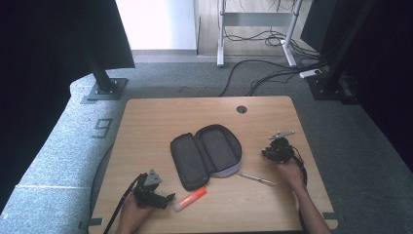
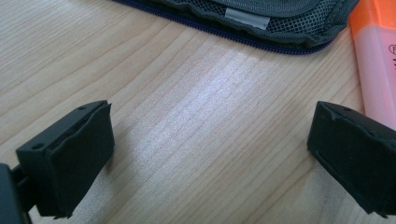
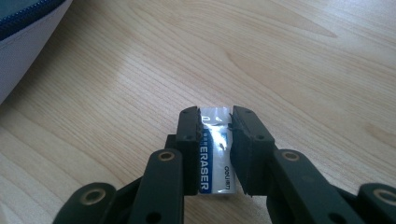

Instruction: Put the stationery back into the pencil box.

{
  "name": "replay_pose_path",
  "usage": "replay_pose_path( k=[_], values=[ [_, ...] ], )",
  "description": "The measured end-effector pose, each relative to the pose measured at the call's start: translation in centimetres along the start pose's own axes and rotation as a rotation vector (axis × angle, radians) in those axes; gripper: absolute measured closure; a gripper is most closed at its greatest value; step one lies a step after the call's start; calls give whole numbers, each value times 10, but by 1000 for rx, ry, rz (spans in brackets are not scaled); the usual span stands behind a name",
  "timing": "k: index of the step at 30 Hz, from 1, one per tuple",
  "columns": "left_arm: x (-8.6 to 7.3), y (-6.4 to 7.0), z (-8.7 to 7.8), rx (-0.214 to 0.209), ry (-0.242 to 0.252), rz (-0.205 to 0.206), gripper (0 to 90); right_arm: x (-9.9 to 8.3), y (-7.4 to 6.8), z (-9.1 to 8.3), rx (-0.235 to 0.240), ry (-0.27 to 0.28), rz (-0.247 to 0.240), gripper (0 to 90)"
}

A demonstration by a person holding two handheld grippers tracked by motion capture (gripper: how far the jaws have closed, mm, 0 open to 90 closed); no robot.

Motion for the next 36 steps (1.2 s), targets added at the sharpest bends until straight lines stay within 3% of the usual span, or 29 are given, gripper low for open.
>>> replay_pose_path(
  k=[8,17,28,36],
  values=[
    [0,0,0,-1,0,0,4,3,-3,-5,16,21,-12,724],
    [0,0,0,-1,0,0,4,16,-12,-23,31,64,-49,724],
    [0,0,0,0,0,1,4,24,-27,-33,41,88,-89,724],
    [0,0,0,1,-1,0,4,34,-39,-41,76,115,-110,724]
  ],
)
Point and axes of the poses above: each handheld gripper's, and its own axes: z roughly forward along the jaws, x roughly out of its top, y roughly to its right, the point moved 8 cm from there along z, roughly forward along the jaws, and after that the axes turned 3 degrees about z, right-handed, at the moved point
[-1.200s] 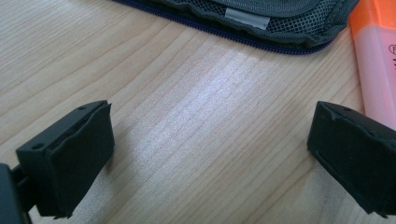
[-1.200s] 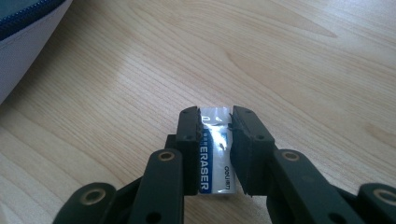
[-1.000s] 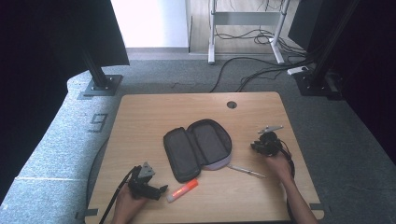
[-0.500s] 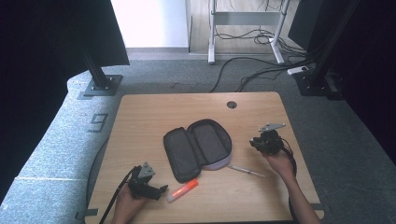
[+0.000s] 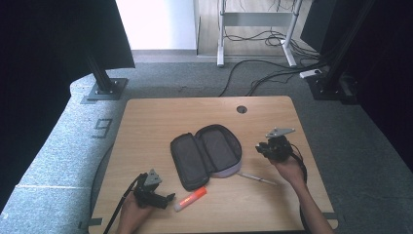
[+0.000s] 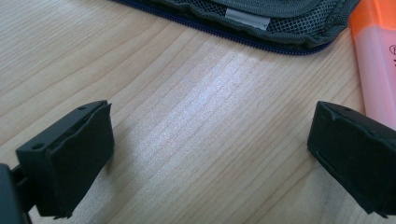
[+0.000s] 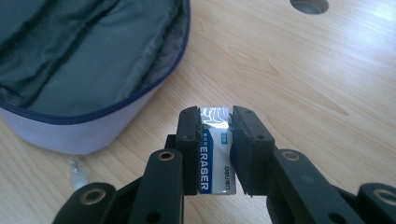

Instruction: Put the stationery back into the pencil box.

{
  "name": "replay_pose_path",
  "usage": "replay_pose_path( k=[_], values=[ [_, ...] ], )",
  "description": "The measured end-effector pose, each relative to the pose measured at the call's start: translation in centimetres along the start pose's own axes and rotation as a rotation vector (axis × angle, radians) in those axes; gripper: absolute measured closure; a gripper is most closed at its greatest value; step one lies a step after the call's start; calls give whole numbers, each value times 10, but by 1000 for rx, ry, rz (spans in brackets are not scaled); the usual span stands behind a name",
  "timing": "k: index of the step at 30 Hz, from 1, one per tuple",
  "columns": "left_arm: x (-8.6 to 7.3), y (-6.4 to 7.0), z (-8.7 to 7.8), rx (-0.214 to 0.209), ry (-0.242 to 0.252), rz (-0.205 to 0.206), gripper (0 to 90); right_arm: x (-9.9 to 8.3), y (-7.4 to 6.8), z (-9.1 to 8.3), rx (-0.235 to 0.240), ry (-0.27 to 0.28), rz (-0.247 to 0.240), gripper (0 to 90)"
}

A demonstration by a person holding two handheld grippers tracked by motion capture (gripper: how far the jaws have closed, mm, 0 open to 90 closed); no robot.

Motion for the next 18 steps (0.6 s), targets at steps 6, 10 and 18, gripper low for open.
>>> replay_pose_path(
  k=[6,10,18],
  values=[
    [0,0,0,0,0,0,4,10,-6,-8,18,26,-13,725],
    [0,0,0,0,0,0,4,15,-9,-11,24,34,-17,725],
    [0,0,0,0,0,0,4,26,-14,-14,38,44,-26,725]
  ],
)
Point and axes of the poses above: each handheld gripper's, and its own axes: z roughly forward along the jaws, x roughly out of its top, y roughly to its right, the point moved 8 cm from there along z, roughly forward along the jaws, and after that the axes turned 3 degrees about z, right-handed, at the moved point
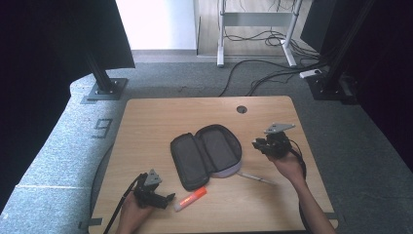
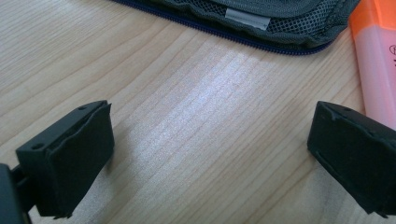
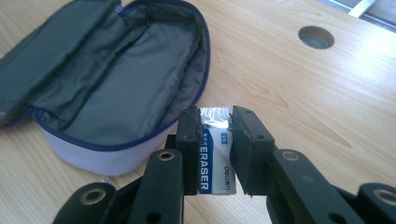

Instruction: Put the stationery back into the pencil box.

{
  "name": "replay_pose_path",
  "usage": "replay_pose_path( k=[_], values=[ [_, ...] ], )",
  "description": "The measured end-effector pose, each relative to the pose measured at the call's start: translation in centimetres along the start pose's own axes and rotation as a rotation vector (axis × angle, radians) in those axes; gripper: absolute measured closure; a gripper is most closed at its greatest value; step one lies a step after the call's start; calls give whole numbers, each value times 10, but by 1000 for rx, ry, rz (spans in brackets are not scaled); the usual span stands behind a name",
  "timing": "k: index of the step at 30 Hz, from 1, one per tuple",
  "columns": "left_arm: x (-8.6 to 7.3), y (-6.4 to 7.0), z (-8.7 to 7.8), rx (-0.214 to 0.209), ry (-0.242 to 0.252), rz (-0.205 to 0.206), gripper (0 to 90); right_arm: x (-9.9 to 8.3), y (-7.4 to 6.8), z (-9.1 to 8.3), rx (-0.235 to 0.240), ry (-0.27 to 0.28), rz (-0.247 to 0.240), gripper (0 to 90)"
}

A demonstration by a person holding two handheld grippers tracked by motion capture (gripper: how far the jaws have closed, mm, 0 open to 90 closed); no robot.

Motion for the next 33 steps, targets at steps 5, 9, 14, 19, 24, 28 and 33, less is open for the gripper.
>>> replay_pose_path(
  k=[5,9,14,19,24,28,33],
  values=[
    [0,0,0,0,0,0,4,10,-8,1,13,7,-18,725],
    [0,0,0,0,0,1,4,18,-16,4,26,11,-38,725],
    [0,0,0,0,-1,1,4,25,-26,9,39,9,-54,724],
    [0,0,0,0,-1,1,4,30,-34,15,47,4,-70,724],
    [0,0,0,0,-1,0,4,35,-42,20,55,-2,-85,724],
    [0,0,0,0,0,0,3,38,-49,25,61,-7,-97,724],
    [0,0,0,0,-1,0,3,41,-60,32,78,-8,-115,724]
  ],
)
Point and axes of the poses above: each handheld gripper's, and its own axes: z roughly forward along the jaws, x roughly out of its top, y roughly to its right, the point moved 8 cm from there along z, roughly forward along the jaws, and after that the axes turned 3 degrees about z, right-handed, at the moved point
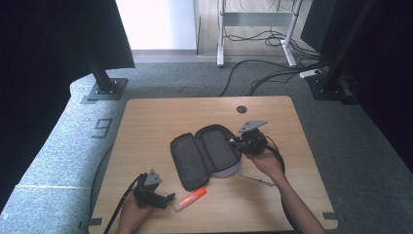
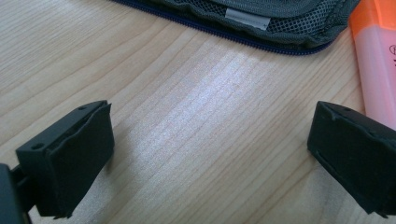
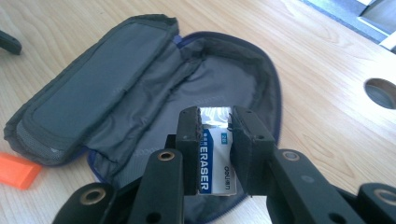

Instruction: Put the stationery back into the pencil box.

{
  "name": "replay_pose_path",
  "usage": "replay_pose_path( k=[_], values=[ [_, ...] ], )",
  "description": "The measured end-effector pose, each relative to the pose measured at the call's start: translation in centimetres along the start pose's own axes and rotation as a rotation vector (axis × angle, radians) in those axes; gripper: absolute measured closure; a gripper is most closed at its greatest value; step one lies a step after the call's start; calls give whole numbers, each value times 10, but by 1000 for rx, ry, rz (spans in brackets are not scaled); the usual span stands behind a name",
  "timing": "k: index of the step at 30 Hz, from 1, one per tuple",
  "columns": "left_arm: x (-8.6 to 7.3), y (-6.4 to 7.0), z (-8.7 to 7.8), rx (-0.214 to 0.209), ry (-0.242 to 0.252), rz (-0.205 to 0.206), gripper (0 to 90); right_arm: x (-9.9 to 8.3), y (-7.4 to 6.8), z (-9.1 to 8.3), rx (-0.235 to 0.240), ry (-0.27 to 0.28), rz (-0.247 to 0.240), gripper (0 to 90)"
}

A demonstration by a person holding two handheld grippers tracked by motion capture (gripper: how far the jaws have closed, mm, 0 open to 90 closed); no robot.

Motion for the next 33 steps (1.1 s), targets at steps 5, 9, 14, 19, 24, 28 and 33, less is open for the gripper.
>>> replay_pose_path(
  k=[5,9,14,19,24,28,33],
  values=[
    [0,0,0,0,0,0,3,4,-12,12,22,-5,-19,724],
    [0,0,0,0,0,0,4,6,-20,22,37,-11,-27,724],
    [0,0,0,0,0,0,3,9,-29,29,49,-17,-43,724],
    [0,0,0,0,0,1,3,10,-34,36,57,-21,-53,723],
    [0,0,0,0,0,1,3,5,-36,47,60,-40,-56,723],
    [0,0,0,0,0,1,3,-4,-37,58,70,-66,-51,723],
    [0,0,0,0,0,1,3,-12,-38,67,75,-92,-44,722]
  ],
)
Point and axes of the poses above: each handheld gripper's, and its own axes: z roughly forward along the jaws, x roughly out of its top, y roughly to its right, the point moved 8 cm from there along z, roughly forward along the jaws, and after that the axes turned 3 degrees about z, right-handed, at the moved point
